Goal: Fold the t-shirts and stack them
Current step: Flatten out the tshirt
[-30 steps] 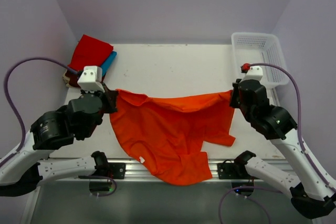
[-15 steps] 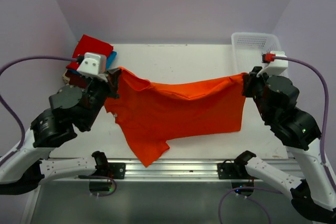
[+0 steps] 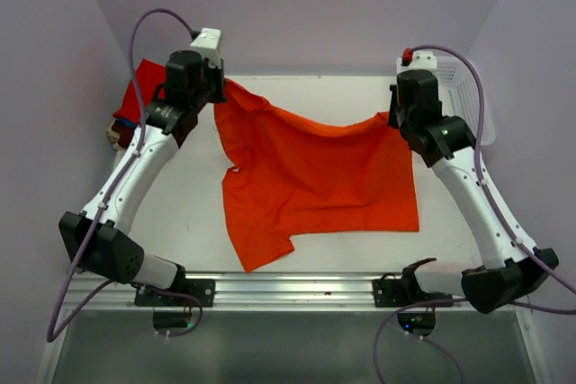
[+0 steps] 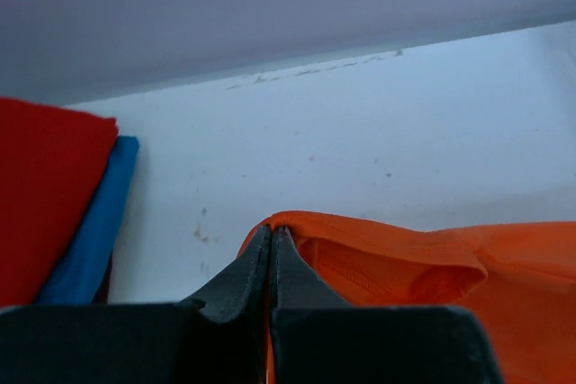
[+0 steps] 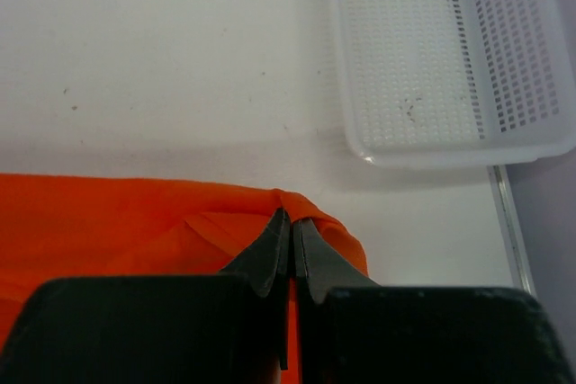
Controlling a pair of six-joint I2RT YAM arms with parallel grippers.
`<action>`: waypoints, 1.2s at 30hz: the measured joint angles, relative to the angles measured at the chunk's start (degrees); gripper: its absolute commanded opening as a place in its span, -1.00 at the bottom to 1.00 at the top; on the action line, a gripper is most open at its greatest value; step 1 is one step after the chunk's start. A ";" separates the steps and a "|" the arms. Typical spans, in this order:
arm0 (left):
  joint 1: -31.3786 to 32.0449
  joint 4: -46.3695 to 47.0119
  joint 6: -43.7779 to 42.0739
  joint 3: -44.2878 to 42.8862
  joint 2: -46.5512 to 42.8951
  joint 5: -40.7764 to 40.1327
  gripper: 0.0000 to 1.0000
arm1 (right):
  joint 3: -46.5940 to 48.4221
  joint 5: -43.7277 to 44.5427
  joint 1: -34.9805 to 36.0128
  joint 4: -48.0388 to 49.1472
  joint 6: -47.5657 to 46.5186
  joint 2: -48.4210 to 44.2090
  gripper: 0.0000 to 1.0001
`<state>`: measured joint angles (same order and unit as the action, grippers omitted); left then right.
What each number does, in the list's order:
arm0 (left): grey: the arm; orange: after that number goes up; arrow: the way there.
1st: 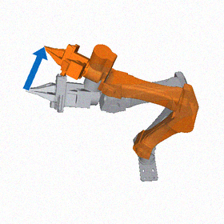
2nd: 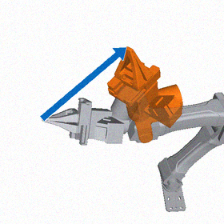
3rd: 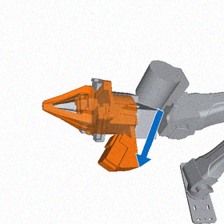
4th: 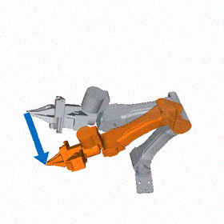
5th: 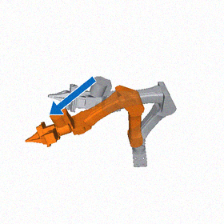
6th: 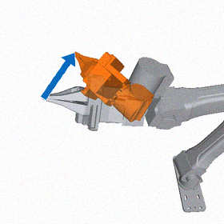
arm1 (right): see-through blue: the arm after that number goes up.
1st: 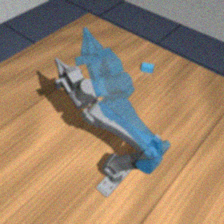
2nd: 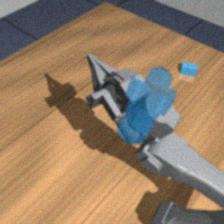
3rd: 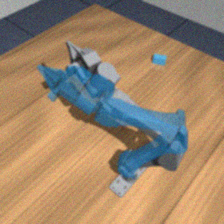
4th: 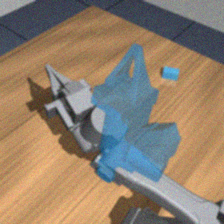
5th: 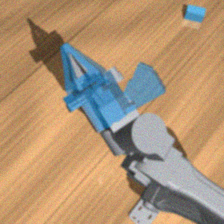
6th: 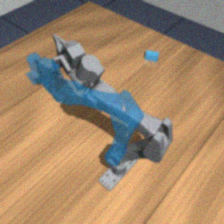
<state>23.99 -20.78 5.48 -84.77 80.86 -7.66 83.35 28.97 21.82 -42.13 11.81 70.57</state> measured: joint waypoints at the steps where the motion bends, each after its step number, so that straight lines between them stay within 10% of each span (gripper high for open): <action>1: -4.42 0.00 1.14 0.33 1.18 2.08 -1.00 | 0.59 -0.39 -0.63 0.26 0.00 1.90 -1.00; 8: -14.23 0.61 2.47 5.20 -10.86 4.76 -1.00 | 0.44 -3.06 -0.79 5.42 -0.90 0.74 -1.00; 22: -13.77 2.93 4.44 -4.61 -53.48 22.71 -1.00 | -4.68 -17.94 -0.79 13.29 -1.81 -42.99 -1.00; 28: -14.36 4.87 3.85 3.67 -49.20 21.73 -1.00 | 1.73 -14.12 -0.92 10.78 -0.70 -32.92 -1.00; 36: -10.49 2.82 1.79 17.03 -17.68 5.90 -1.00 | -5.95 -10.21 -1.03 6.75 6.40 -2.56 -1.00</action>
<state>13.50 -17.96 7.27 -67.75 63.18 -1.76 77.41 18.76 20.80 -35.38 18.22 68.01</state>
